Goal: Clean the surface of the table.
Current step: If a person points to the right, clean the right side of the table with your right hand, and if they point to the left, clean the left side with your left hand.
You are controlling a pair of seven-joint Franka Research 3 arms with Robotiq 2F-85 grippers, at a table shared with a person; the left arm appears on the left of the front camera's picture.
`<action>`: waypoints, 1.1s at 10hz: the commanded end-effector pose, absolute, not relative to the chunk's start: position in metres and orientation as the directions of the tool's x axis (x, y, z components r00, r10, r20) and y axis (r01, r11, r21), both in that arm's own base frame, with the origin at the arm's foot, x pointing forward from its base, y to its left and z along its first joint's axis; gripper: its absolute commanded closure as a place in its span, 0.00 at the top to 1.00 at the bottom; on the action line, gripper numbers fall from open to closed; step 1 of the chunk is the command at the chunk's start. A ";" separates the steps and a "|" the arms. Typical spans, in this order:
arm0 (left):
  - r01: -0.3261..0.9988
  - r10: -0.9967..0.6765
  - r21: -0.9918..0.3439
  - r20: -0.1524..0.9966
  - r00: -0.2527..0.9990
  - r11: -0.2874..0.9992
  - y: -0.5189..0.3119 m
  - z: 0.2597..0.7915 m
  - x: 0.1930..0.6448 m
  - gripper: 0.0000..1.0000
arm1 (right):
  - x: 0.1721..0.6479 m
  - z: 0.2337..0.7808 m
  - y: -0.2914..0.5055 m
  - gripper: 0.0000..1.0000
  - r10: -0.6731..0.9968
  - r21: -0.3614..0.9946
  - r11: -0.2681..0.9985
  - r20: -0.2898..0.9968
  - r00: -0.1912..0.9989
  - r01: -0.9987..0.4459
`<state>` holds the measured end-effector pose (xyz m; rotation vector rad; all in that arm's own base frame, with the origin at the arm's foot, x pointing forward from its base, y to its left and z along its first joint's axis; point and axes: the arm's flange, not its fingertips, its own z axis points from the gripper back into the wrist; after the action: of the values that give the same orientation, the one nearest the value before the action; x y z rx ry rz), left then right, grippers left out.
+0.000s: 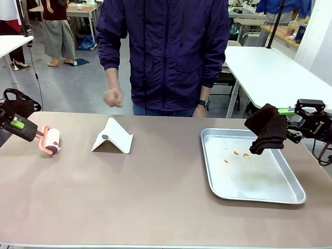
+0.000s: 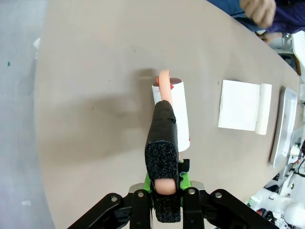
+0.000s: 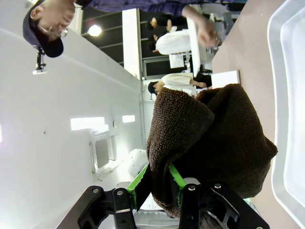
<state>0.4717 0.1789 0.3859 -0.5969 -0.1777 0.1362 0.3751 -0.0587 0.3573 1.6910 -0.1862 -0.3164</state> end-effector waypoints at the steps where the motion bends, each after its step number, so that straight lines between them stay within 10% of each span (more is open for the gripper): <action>1: -0.084 0.161 -0.570 0.087 0.983 0.817 0.170 0.377 0.479 0.22 | 0.372 0.363 -0.060 0.00 -0.288 0.987 -0.153 -0.092 0.953 0.049; 11: 0.217 0.069 -0.819 0.297 0.952 0.531 0.132 0.465 0.454 0.22 | 0.372 0.363 -0.060 0.00 -0.288 0.987 -0.153 -0.092 0.953 0.049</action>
<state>0.4767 0.1197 0.4637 -0.9229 -0.2840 -0.0488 0.3750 -0.0586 0.3574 1.6913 -0.1861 -0.3160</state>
